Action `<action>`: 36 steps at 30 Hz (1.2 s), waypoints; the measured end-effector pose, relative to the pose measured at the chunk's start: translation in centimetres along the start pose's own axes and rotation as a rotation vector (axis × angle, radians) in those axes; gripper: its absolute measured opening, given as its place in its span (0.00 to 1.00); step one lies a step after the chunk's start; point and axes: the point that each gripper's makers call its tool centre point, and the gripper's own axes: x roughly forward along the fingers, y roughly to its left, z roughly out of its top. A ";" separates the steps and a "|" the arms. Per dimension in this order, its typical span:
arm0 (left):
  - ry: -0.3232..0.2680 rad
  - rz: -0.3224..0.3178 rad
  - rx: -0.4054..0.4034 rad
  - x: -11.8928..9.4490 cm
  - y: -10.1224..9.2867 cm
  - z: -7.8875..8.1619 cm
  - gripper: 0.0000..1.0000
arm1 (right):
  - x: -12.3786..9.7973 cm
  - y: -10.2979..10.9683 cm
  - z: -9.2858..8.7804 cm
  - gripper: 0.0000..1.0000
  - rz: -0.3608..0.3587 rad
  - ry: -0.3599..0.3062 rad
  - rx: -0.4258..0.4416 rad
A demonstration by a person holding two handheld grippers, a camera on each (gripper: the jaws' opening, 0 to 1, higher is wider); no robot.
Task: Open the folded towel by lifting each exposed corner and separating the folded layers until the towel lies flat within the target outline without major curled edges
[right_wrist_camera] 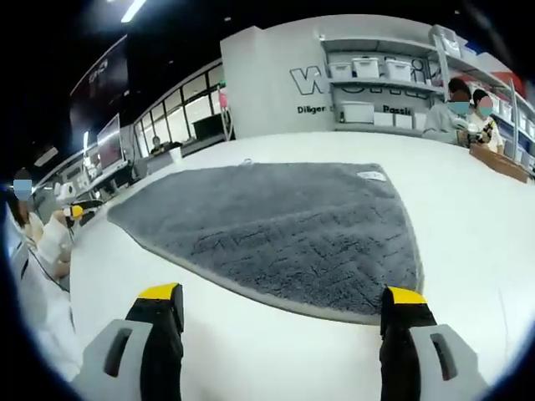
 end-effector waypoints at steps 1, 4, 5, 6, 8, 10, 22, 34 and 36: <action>-0.002 0.002 0.000 -0.1 0.0 0.0 0.87 | -0.2 -0.1 0.2 0.98 -0.003 -0.007 0.019; -0.008 0.003 0.003 -0.6 0.0 0.3 0.87 | -1.2 -0.4 0.4 0.99 -0.030 -0.010 0.024; -0.011 0.005 0.003 -0.8 0.0 0.4 0.87 | -1.6 -0.6 0.5 0.99 -0.044 -0.016 0.006; -0.013 0.008 0.005 -1.0 0.0 0.5 0.87 | -2.1 -0.8 0.6 0.99 -0.057 -0.019 -0.009; -0.017 0.012 0.009 -1.2 0.1 0.7 0.87 | -3.2 -1.0 0.6 0.99 -0.078 -0.017 -0.050; -0.018 0.014 0.010 -1.3 0.0 0.8 0.89 | -4.4 -1.1 0.5 0.99 -0.102 0.009 -0.116; 0.041 -0.001 0.079 -1.4 -2.1 1.2 0.96 | -10.2 0.6 2.1 0.99 -0.122 0.011 -0.225; 0.163 0.018 0.102 -2.9 -4.0 1.6 0.99 | -11.8 2.5 3.5 0.99 -0.104 -0.027 -0.211; 0.176 0.035 0.110 -3.3 -3.8 1.7 0.99 | -12.0 2.6 3.5 0.99 -0.110 -0.019 -0.213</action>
